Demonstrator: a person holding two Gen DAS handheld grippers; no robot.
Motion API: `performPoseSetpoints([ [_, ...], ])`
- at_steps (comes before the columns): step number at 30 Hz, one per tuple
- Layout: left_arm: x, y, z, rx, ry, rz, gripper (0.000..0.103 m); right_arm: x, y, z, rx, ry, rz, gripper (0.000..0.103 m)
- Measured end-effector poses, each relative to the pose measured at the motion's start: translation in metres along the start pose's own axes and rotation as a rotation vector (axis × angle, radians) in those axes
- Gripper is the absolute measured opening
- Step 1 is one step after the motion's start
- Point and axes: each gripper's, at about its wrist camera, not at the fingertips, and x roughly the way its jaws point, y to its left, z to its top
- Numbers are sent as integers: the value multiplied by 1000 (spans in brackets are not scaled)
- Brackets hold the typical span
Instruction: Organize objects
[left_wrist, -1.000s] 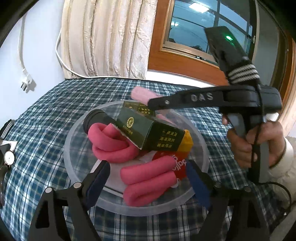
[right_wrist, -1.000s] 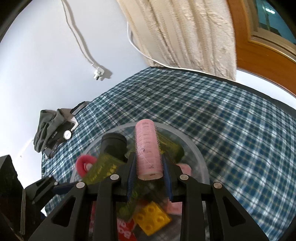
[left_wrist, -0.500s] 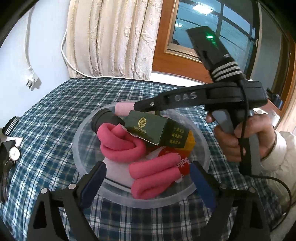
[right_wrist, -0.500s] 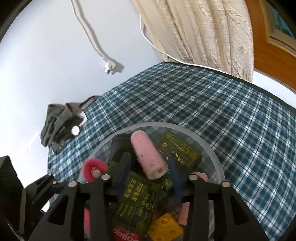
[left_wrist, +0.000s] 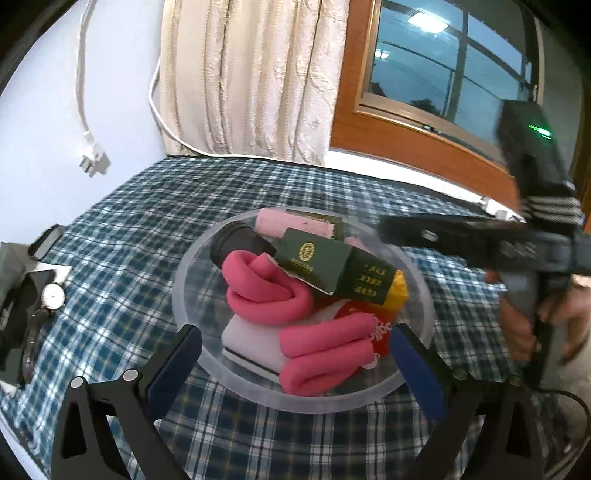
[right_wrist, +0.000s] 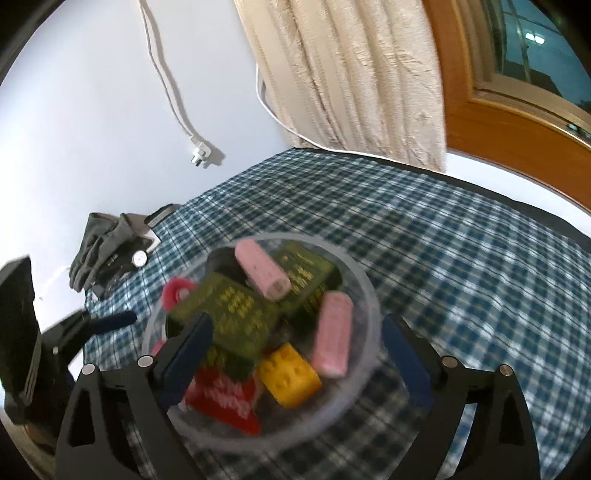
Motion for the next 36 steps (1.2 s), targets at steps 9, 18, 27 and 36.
performPoseSetpoints([
  [9,-5,-6,-4,-4,-6,125,103,-27,5,-40,-33,28,-44,101],
  [18,-15,-14,-9,-20,-37,257,103,-44,24,-71,-109,39,-114,101],
  [27,-28,-21,-15,-17,-76,317,103,-57,31,-82,-148,-34,-192,102],
  [36,-34,-19,-20,-23,-88,346,103,-72,62,-90,-268,-110,-272,103],
])
